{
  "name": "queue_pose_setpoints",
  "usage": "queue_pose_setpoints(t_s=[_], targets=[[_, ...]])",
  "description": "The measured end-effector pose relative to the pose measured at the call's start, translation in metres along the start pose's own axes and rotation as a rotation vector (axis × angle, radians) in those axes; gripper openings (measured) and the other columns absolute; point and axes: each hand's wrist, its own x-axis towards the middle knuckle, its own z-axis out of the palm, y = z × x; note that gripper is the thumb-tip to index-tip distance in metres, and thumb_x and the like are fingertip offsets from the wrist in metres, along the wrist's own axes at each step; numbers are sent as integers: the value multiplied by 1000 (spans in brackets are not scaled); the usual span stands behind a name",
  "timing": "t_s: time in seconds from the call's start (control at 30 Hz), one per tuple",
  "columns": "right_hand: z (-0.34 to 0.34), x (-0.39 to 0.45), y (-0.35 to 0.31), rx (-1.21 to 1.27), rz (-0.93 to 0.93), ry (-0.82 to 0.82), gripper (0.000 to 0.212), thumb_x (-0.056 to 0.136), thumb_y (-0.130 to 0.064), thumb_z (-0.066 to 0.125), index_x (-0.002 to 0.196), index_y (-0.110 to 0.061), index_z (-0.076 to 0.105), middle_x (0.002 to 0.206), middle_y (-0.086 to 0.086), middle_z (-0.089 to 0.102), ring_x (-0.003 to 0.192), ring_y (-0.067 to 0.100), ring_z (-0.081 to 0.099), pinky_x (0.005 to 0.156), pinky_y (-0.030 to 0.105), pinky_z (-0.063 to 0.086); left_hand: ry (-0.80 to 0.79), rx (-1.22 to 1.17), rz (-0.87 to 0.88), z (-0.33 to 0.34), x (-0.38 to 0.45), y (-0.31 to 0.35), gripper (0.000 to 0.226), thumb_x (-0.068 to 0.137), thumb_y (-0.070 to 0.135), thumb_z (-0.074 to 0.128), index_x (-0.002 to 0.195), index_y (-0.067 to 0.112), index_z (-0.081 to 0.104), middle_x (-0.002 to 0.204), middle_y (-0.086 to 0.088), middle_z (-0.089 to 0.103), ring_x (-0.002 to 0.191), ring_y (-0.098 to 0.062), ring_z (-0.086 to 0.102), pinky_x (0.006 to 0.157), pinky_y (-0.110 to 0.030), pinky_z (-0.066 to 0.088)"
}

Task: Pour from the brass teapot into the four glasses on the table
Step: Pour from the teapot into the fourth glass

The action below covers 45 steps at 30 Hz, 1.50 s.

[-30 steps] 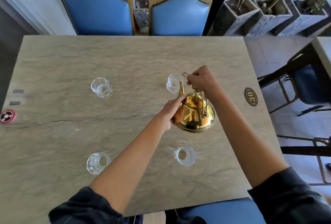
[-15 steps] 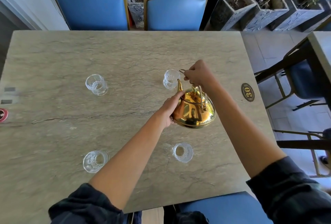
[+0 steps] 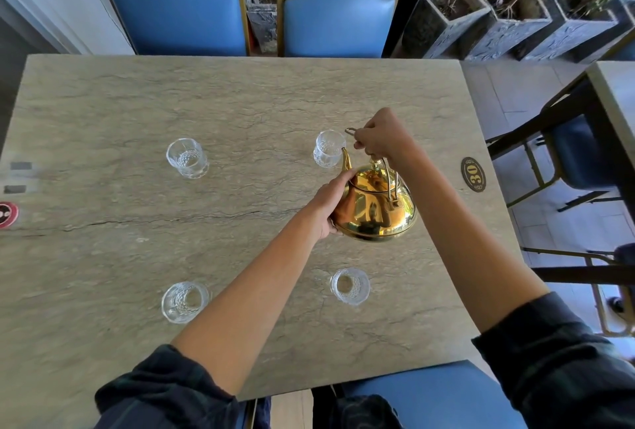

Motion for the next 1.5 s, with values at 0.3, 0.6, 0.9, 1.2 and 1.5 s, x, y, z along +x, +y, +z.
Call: queue_pose_setpoints(t_s=[0.3, 0.6, 0.9, 1.2, 1.5], targets=[[-5, -3, -5, -16, -11, -10, 19, 89, -3, 61, 88, 10, 75, 65, 16, 62, 45, 19, 48, 50, 28, 42, -9, -14, -1, 1, -1, 0, 74, 83, 75, 63, 134, 22, 62, 122, -13, 71, 114, -33, 67, 103, -54, 53], [-5, -2, -11, -39, -21, -9, 20, 87, -4, 61, 88, 9, 77, 54, 10, 57, 43, 17, 47, 49, 27, 41, -16, -26, 4, 1, -1, 1, 81, 77, 79, 64, 136, 23, 61, 124, -13, 71, 114, -34, 68, 106, -61, 50], [-7, -3, -14, -41, -26, 19, 23, 88, -3, 58, 87, 11, 77, 43, 3, 55, 40, 16, 45, 47, 25, 39, -22, -9, 16, -1, -4, 8, 78, 80, 77, 63, 137, 23, 61, 123, -12, 71, 114, -33, 68, 107, -60, 49], [-12, -3, -14, -89, -42, 20, 23, 91, -6, 60, 89, 10, 77, 53, 5, 57, 44, 15, 48, 50, 25, 42, -37, -26, 11, 7, -3, 8, 85, 75, 79, 64, 139, 22, 60, 128, -14, 70, 117, -35, 67, 107, -59, 49], [-17, -2, -12, -131, -63, 24, 25, 92, -14, 64, 91, 7, 78, 68, 15, 66, 49, 15, 52, 58, 29, 47, -49, -42, 6, 11, -3, 7, 85, 75, 80, 65, 138, 23, 60, 127, -14, 70, 118, -35, 67, 107, -61, 49]])
